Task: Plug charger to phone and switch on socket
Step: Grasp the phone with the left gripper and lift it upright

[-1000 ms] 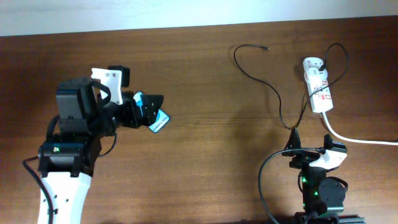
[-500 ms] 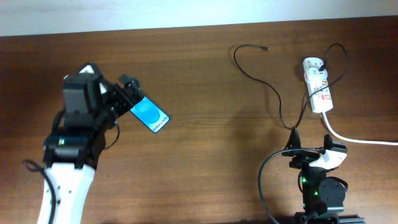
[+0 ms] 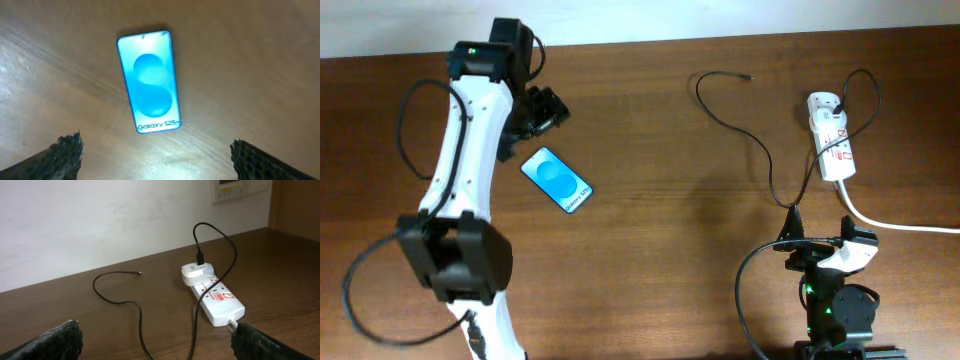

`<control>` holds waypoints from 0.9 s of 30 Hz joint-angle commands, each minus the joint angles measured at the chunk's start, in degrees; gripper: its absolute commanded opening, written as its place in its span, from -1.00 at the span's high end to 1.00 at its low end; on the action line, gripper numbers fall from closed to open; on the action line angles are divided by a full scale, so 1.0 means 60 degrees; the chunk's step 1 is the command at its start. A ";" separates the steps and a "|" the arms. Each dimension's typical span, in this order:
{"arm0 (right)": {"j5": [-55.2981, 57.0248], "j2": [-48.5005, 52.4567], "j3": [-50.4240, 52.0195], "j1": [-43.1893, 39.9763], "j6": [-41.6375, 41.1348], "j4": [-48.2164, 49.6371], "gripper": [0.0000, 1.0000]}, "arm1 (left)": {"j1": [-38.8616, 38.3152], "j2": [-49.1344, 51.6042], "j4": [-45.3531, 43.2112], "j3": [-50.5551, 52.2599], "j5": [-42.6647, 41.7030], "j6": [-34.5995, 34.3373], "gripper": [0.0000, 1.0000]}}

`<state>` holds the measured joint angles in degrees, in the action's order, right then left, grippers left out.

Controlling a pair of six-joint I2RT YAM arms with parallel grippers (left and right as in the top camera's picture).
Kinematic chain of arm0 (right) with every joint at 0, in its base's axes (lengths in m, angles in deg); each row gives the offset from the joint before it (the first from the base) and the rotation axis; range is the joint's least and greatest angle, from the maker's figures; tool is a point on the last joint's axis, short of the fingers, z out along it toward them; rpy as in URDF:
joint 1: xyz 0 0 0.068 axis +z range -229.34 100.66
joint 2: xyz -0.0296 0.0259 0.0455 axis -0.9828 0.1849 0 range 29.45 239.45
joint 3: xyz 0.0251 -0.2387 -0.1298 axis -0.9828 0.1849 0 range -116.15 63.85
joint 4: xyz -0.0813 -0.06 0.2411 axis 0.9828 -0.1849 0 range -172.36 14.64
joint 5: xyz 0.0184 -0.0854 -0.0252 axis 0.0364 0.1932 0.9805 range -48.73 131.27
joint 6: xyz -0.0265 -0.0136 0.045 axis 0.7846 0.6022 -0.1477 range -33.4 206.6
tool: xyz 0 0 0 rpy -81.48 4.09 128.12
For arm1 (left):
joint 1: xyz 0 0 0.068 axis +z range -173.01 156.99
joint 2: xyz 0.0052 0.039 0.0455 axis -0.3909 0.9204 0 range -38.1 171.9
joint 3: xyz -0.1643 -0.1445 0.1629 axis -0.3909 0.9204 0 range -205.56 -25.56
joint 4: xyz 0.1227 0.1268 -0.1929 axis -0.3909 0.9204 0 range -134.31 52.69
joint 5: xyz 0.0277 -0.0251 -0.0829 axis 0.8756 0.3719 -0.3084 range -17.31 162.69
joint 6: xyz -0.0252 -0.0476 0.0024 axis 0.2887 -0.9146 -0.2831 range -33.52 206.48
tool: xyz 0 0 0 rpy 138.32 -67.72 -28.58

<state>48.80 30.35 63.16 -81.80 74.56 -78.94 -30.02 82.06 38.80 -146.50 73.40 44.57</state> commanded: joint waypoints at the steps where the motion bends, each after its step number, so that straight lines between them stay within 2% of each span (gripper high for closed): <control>1: 0.0113 -0.0066 0.0062 0.0080 0.0004 -0.0047 -0.97 | 0.0237 0.0747 0.0255 -0.0131 -0.0310 -0.0149 -0.98; 4: 0.0109 -0.0066 0.0062 0.0080 0.0004 -0.0047 -0.97 | 0.0244 0.0922 -0.0168 0.0244 -0.0350 -0.0157 -0.98; 8: 0.0113 -0.0066 0.0062 0.0080 0.0004 -0.0047 -0.97 | 0.0255 0.0922 -0.1592 0.1625 -0.1453 -0.0204 -0.98; 12: 0.0113 -0.0066 0.0062 0.0080 0.0004 -0.0047 -0.96 | 0.0259 0.0922 -0.2153 0.2779 -0.1392 -0.1078 -0.98; 16: 0.0113 -0.0066 0.0062 0.0080 0.0000 -0.0047 -0.97 | 0.0259 0.0922 -0.3093 0.3905 -0.1231 -0.1082 -0.98; 19: 0.0109 -0.0066 0.0062 0.0080 0.0004 -0.0047 -0.97 | 0.0259 0.0922 -0.3770 0.4207 -0.1224 -0.1078 -0.98; 27: 0.0109 -0.0066 0.0062 0.0080 0.0000 -0.0047 -0.97 | 0.0255 0.0922 -0.3942 0.4550 -0.0863 -0.1078 -0.98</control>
<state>48.80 30.35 63.16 -81.80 74.59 -78.94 -28.66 87.29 15.72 -121.24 67.12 38.82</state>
